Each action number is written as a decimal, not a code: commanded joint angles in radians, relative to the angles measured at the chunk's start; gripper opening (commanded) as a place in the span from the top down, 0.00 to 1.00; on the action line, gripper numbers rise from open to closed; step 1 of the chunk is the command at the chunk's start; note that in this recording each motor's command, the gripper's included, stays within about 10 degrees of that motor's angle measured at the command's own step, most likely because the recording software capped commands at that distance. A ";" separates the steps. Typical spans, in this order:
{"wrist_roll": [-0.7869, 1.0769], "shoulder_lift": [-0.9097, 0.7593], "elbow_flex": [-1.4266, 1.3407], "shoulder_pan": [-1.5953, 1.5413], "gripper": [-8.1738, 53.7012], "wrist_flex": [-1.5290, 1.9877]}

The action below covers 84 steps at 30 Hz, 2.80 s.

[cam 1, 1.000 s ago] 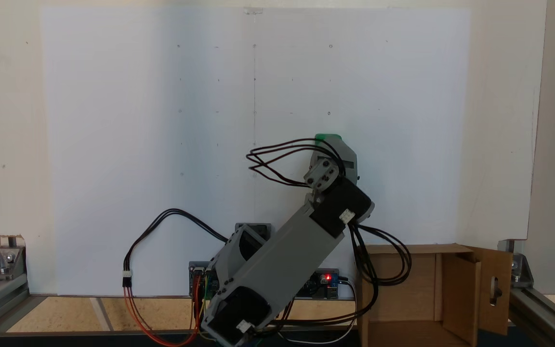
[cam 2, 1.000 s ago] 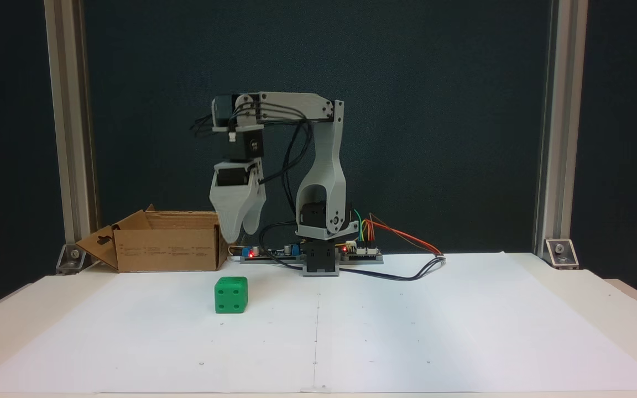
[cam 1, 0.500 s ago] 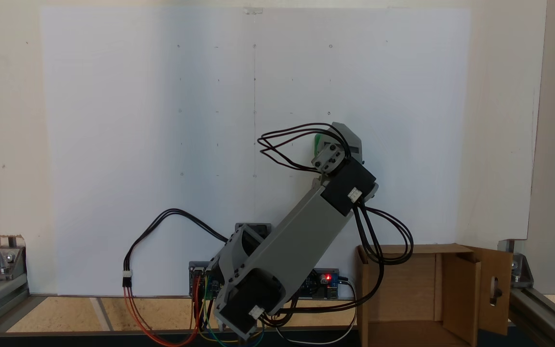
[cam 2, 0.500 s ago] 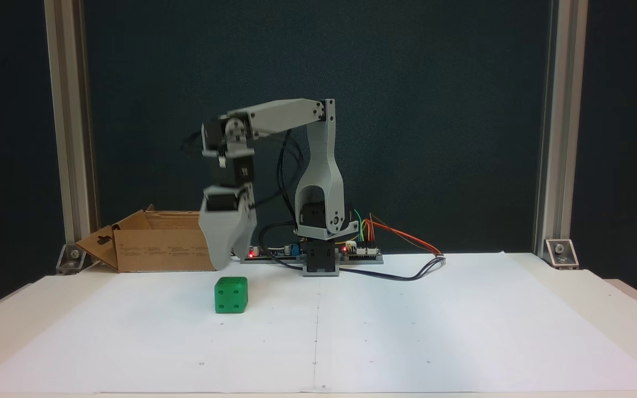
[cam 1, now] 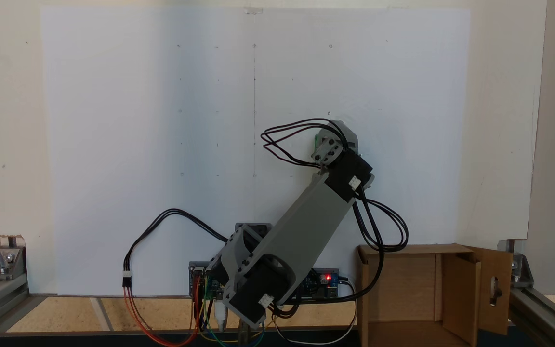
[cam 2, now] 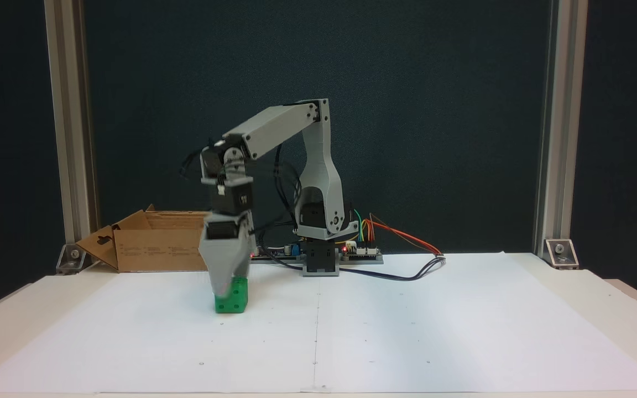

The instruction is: Grasp a green dice and put it in the bin.

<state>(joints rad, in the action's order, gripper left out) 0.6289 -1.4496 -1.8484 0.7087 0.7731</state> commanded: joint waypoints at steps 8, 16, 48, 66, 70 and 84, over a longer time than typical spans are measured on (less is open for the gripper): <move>0.107 -0.014 -0.002 -0.015 0.09 -0.021; 0.109 -0.002 -0.006 -0.046 0.10 -0.052; 0.109 0.028 -0.023 -0.040 0.16 -0.189; 0.109 0.041 -0.052 -0.032 0.68 -0.215; 0.075 0.029 -0.051 -0.051 0.68 -0.207; -0.247 -0.225 0.592 0.000 0.68 0.375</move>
<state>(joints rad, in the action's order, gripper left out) 0.4847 -1.6337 -1.3514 0.6934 1.0400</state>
